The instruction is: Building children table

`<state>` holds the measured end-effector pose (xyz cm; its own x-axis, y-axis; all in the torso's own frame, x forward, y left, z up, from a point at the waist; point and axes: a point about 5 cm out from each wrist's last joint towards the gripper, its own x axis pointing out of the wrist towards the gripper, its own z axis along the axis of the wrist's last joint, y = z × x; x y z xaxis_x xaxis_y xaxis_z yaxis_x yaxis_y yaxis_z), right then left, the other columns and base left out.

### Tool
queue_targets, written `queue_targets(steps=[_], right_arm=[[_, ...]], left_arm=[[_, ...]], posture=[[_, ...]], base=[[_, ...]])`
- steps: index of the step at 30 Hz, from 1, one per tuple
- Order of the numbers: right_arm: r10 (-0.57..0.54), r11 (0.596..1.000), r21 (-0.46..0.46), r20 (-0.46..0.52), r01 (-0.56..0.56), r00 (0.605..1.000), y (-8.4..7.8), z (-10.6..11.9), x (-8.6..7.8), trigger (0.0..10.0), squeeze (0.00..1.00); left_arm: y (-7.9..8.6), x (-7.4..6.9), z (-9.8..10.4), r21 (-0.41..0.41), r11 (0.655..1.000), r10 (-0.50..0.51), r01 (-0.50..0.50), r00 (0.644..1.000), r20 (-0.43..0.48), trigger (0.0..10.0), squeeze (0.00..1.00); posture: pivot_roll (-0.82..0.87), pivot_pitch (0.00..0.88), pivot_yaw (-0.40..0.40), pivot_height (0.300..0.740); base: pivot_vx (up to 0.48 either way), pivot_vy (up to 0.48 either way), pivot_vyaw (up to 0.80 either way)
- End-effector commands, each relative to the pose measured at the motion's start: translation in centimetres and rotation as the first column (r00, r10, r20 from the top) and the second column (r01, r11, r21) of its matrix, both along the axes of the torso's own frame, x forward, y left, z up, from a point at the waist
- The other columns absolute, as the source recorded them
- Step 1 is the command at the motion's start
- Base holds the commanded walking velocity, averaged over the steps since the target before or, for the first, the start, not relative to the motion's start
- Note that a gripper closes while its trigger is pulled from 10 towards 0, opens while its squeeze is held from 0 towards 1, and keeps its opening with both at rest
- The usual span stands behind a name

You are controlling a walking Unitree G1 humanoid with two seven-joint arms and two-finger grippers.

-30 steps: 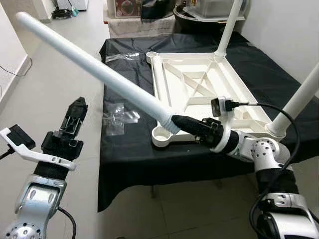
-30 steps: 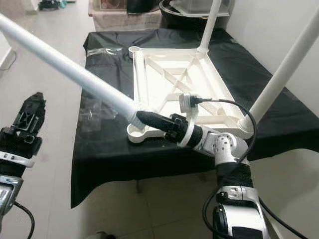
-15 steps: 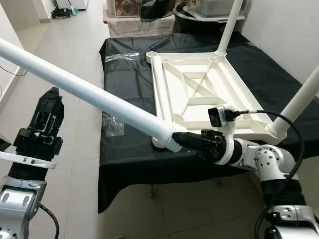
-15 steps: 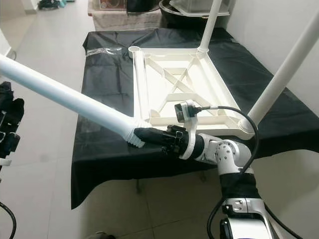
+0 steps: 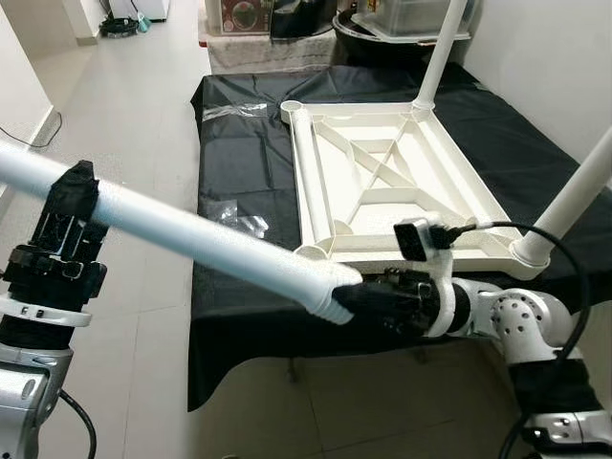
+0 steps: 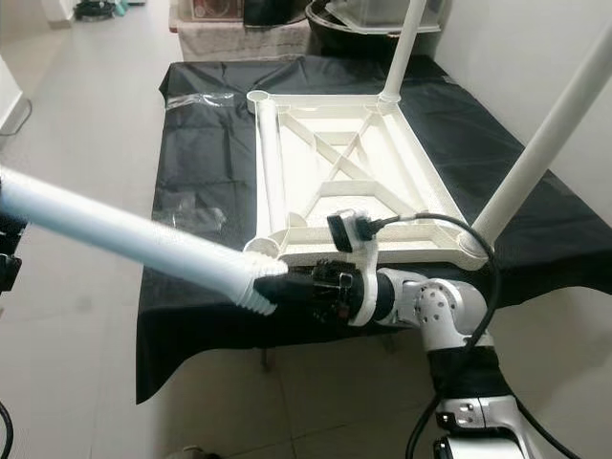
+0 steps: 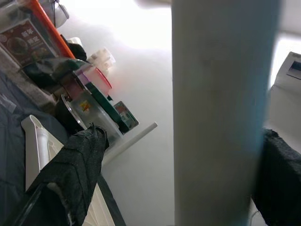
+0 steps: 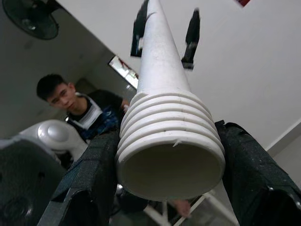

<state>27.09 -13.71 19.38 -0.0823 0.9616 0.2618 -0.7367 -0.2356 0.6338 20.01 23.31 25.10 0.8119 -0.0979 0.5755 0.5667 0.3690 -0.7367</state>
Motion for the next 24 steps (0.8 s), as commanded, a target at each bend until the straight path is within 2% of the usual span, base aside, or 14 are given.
queue_targets(steps=[1, 6, 7, 9, 10, 14, 24], right_arm=[[0.051, 0.999, 0.011, 0.022, -0.052, 0.998, 0.4, 0.2, -0.6, 0.0, 0.0], [0.069, 0.998, -0.006, 0.022, -0.069, 0.997, 0.5, -0.1, -0.8, 0.0, 0.0], [0.07, 0.998, -0.006, 0.021, -0.07, 0.997, 0.6, -0.1, -0.8, 0.0, 0.0], [0.07, 0.998, -0.005, 0.02, -0.07, 0.997, 0.6, -0.1, -0.8, 0.0, 0.0], [0.072, 0.997, -0.004, 0.022, -0.072, 0.997, 0.6, -0.1, -0.8, 0.0, 0.0], [0.068, 0.998, -0.013, 0.024, -0.067, 0.997, 0.7, -0.2, -0.7, 0.0, 0.0], [0.038, 0.999, -0.015, 0.023, -0.038, 0.999, 1.1, -0.6, -0.3, 0.0, 0.0]], left_arm=[[0.4, -0.1, 0.0, -0.008, 1.0, -0.004, 0.004, 1.0, 0.002, 10.0, 0.0], [0.4, -0.2, 0.3, -0.022, 1.0, -0.005, 0.005, 1.0, 0.028, 10.0, 0.0], [0.6, -0.3, 0.4, -0.044, 0.999, -0.001, 0.003, 0.999, 0.041, 3.4, 0.0], [0.7, -0.4, 0.5, -0.061, 0.998, 0.002, 0.001, 0.999, 0.05, 3.4, 0.0], [0.8, -0.6, 0.7, -0.071, 0.997, 0.006, 0.0, 0.997, 0.077, 0.0, 0.0], [1.0, -0.9, 1.1, -0.112, 0.994, 0.016, -0.002, 0.992, 0.124, 0.0, 0.0], [0.8, -0.6, 0.5, -0.158, 0.987, 0.02, -0.004, 0.994, 0.103, 0.0, 0.0]], posture=[[0.06, 0.11, -0.021, 0.74], [0.06, 0.11, -0.021, 0.74], [0.06, 0.11, -0.021, 0.74], [0.06, 0.11, -0.024, 0.74], [0.06, 0.11, -0.024, 0.74], [0.06, 0.108, -0.025, 0.74], [0.05, 0.108, -0.028, 0.74]], base=[[0.0, 0.0, 0.0], [0.0, 0.0, 0.0], [0.0, 0.0, 0.0], [0.0, 0.0, 0.0], [0.0, 0.0, 0.0], [0.0, 0.0, 0.0], [0.0, 0.0, 0.0]])
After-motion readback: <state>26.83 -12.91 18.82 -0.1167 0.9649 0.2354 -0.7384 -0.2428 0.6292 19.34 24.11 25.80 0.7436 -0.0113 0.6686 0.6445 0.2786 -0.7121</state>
